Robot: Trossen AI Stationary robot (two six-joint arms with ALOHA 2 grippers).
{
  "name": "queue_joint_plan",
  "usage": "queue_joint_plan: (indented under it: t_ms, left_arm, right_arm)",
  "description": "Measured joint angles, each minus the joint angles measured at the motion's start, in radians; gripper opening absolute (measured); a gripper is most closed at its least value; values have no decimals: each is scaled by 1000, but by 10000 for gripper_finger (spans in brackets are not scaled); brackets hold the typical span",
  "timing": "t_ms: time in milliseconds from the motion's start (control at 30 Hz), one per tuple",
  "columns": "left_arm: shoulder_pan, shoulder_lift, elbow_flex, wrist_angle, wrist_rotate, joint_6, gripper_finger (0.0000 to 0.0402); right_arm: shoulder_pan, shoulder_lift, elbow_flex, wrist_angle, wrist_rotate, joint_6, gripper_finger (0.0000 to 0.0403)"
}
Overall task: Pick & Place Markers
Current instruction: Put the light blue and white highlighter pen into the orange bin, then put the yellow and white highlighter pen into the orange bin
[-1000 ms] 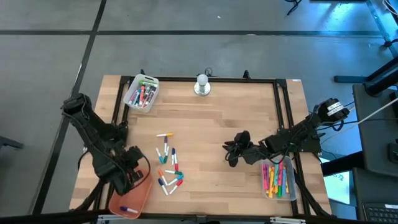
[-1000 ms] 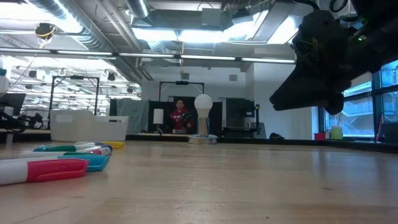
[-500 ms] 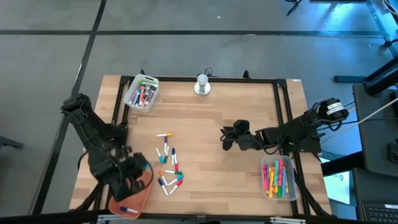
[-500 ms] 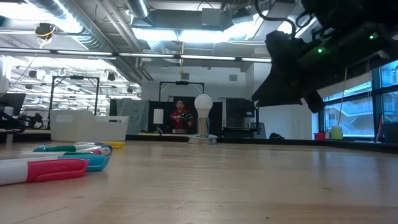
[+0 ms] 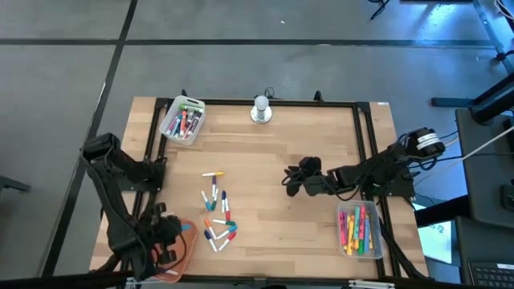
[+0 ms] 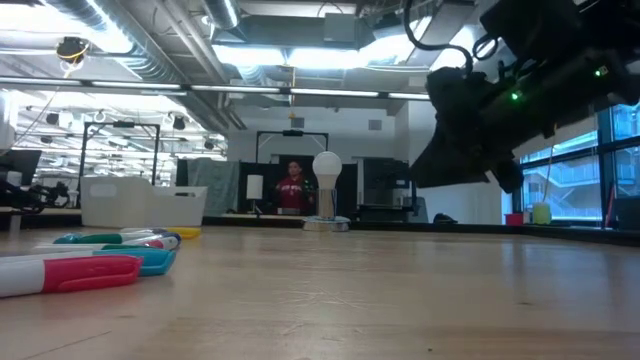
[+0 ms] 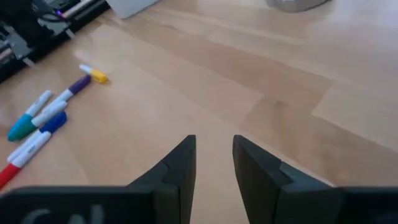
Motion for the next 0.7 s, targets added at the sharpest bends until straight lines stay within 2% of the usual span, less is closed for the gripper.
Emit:
queue_joint_plan:
  t_ms: [100,267,367,433,533,600,667,700]
  left_arm:
    - [33,21,0,-16,7,-2,86]
    - [126,55,0,-30,173,63,139]
    - [178,69,0,-58,188,139,169]
    - [217,69,-1,-82,36,200,184]
    - [292,53,2,-78,-311,232,198]
    - [343,39,4,-81,-480,294,201]
    - [405,30,3,-80,-522,364,201]
    - [439,27,-2,-76,-491,390,200]
  right_arm:
    - [0,7,0,-2,-40,0,107]
    - [0,7,0,-2,-96,0,106]
    - [0,7,0,-2,-122,0,106]
    - [0,7,0,-1,-137,1,107]
    - [0,7,0,-1,-147,2,107]
    - [-2,7,0,1,-142,3,106]
    - [-9,7,0,4,-143,1,107]
    - [-11,7,0,5,-143,1,107]
